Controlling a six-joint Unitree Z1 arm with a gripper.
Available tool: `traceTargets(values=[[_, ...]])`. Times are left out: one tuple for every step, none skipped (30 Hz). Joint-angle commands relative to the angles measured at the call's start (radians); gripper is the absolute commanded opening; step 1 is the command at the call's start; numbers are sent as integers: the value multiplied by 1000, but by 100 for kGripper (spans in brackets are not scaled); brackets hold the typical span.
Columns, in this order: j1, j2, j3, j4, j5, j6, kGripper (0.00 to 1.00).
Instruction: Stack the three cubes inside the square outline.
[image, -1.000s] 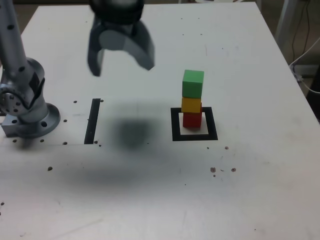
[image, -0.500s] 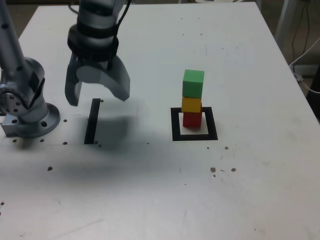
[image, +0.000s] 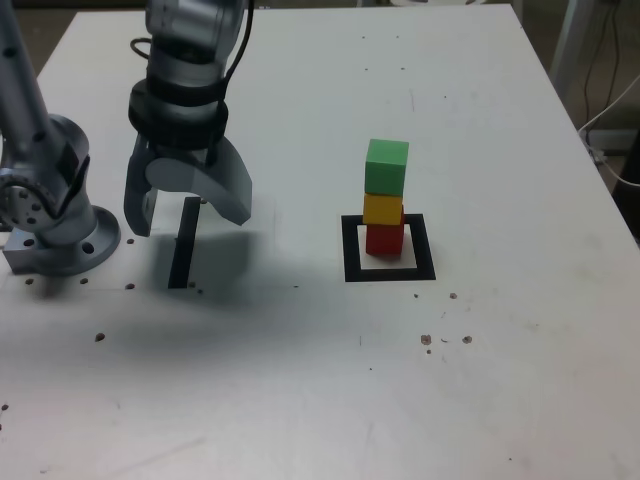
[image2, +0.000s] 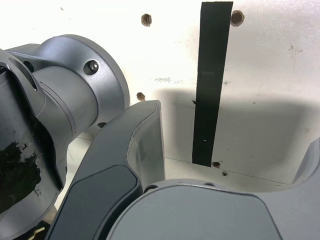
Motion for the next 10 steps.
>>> traceTargets(values=[[-4,-2,-4,5,0,-2,100],[-4,-3,-4,7,0,-2,100],[-4,-3,-5,9,1,-2,100],[-4,-3,-6,11,1,-2,100],[-4,-3,-7,13,1,-2,100],[-4,-3,-8,15,1,-2,100],[-4,-3,-8,17,2,-2,100],[-4,-4,-9,19,2,-2,100],[-4,-5,-9,22,2,-2,100],[-4,-6,-9,26,3,-2,100]])
